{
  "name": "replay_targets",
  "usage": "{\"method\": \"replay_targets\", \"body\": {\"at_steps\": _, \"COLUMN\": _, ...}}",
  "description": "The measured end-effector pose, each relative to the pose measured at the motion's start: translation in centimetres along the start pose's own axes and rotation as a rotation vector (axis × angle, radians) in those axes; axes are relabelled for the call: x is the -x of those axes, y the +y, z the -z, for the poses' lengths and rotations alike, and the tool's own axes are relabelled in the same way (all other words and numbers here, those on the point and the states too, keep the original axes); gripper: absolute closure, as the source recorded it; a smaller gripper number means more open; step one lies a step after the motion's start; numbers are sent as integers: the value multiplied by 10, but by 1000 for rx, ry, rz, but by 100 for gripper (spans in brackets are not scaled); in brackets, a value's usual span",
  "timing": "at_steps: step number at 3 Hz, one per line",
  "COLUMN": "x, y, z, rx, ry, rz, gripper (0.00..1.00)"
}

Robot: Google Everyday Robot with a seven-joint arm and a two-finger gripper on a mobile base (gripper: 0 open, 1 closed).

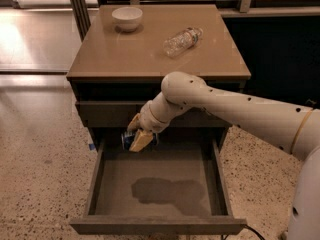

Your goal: Pick pepsi can from middle drawer and place on counter

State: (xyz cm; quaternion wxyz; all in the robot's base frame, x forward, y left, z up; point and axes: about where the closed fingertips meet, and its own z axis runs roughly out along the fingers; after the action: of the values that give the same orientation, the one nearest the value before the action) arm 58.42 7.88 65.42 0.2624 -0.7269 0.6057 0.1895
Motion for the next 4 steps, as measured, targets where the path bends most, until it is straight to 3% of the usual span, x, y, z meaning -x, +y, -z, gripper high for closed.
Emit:
{"method": "replay_targets", "body": {"at_steps": 1, "x": 33, "y": -20, "z": 45, "rx": -33, "ry": 31, "rz": 77, "gripper": 100}}
{"method": "replay_targets", "body": {"at_steps": 2, "x": 66, "y": -79, "z": 114, "rx": -71, "ry": 47, "rz": 173, "gripper": 100}}
{"method": "replay_targets", "body": {"at_steps": 4, "x": 74, "y": -83, "z": 120, "rx": -61, "ry": 41, "rz": 200, "gripper": 100}}
